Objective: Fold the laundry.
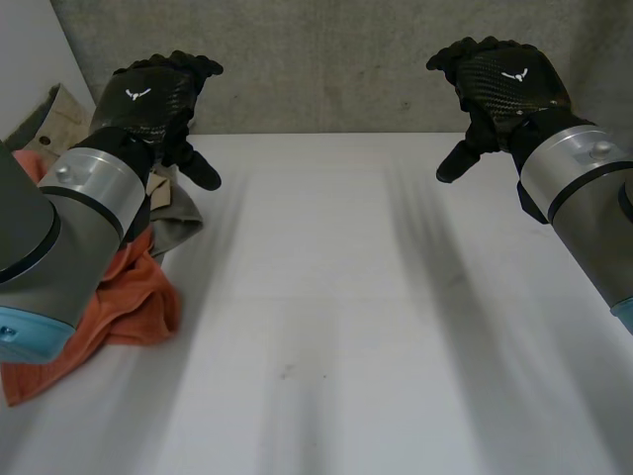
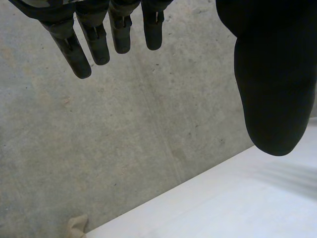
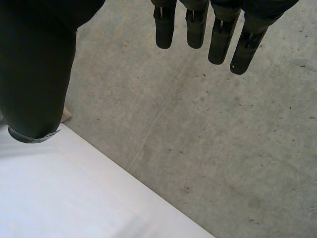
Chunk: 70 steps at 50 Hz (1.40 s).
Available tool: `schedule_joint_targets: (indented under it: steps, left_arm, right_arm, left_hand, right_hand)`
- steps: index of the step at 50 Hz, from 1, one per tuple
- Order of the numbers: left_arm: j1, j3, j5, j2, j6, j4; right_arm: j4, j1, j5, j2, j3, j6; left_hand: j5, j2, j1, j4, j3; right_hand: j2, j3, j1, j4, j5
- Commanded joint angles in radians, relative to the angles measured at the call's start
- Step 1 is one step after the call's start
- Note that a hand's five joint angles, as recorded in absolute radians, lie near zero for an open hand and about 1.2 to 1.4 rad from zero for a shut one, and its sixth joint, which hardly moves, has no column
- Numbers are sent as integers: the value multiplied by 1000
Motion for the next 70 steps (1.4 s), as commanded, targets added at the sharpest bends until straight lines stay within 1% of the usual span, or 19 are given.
schedule_joint_targets:
  steps: [1, 7, 14, 15, 19, 23, 30, 34, 37, 38, 41, 45, 53, 56, 62, 65, 67, 69, 70]
  left_arm:
    - [8, 3, 3, -4, 9, -2]
    - [42, -3, 4, -9, 82, -8]
    - [189, -75, 1, -78, 425, -7]
    - [227, -86, -8, -111, 506, -4]
    - [346, -120, -2, -182, 659, -1]
    - [422, -126, 0, -248, 739, 28]
    - [478, -114, -2, -338, 800, 153]
    - [510, -109, 0, -386, 855, 213]
    - [509, -95, 0, -417, 897, 222]
    - [499, -86, -5, -424, 903, 226]
    - [487, -83, -7, -414, 895, 236]
    - [414, -64, -10, -354, 820, 260]
    - [208, -31, -42, -130, 452, 266]
    - [82, -11, -43, -82, 314, 216]
    - [-143, 11, 7, -108, 80, 130]
    - [-197, 29, 42, -180, 17, 125]
    - [-235, 54, 79, -234, -34, 115]
    - [-260, 66, 118, -263, -65, 95]
    - [-261, 67, 127, -266, -68, 88]
  right_arm:
    - [0, -2, -1, 0, -1, -1]
    - [0, -2, -3, 0, -4, -3]
    - [1, -2, -9, 2, -4, -12]
    - [1, -2, -11, 3, -2, -21]
    - [1, 0, -12, 12, -2, -43]
    - [1, 0, -15, 35, -2, -49]
    - [5, 2, -15, 45, -2, -50]
    - [3, 2, -15, 49, 1, -52]
    - [5, 0, -15, 63, 1, -52]
    - [6, 2, -15, 72, -1, -52]
    - [8, 2, -15, 77, -4, -52]
    - [8, -2, -15, 78, -13, -52]
    - [8, -15, -15, 72, -21, -52]
    - [8, -15, -14, 69, -24, -50]
    - [8, -17, -14, 66, -28, -50]
    - [8, -17, -12, 66, -30, -50]
    - [8, -18, -12, 66, -31, -50]
    - [8, -20, -12, 68, -33, -50]
    - [8, -20, -12, 68, -33, -50]
  left_hand:
    - [-31, -15, -19, -13, -20]
    - [-17, 0, -5, 2, -5]
    - [-23, -6, -10, -4, -11]
    - [-26, -9, -13, -7, -14]
    - [-26, -9, -13, -7, -14]
    - [-28, -12, -16, -10, -17]
    - [-17, 0, -5, 2, -5]
    - [220, 237, 232, 239, 232]
    - [771, 787, 783, 789, 782]
    - [1171, 1187, 1183, 1189, 1182]
    - [1175, 1191, 1187, 1193, 1186]
    - [1175, 1191, 1187, 1193, 1186]
    - [1175, 1191, 1187, 1193, 1186]
    - [1175, 1191, 1187, 1193, 1186]
    - [1175, 1191, 1187, 1193, 1186]
    - [1175, 1191, 1187, 1193, 1186]
    - [749, 765, 761, 767, 760]
    - [90, 106, 102, 108, 101]
    - [-30, -14, -18, -12, -19]
  right_hand:
    - [-49, -44, -25, -64, -66]
    - [-49, -44, -25, -64, -66]
    - [-49, -44, -25, -64, -66]
    - [-49, -44, -25, -64, -66]
    - [-49, -44, -25, -64, -66]
    - [-49, -44, -25, -64, -66]
    - [-49, -44, -25, -64, -66]
    - [-49, -44, -25, -64, -66]
    - [-49, -44, -25, -64, -66]
    - [-49, -44, -25, -64, -66]
    - [-49, -44, -25, -64, -66]
    - [-49, -44, -25, -64, -66]
    - [-49, -44, -25, -64, -66]
    - [-49, -44, -25, -64, -66]
    - [-49, -44, -25, -64, -66]
    - [-49, -44, -25, -64, -66]
    - [-49, -44, -25, -64, -66]
    - [-49, -44, -25, -64, -66]
    - [-49, -44, -25, -64, -66]
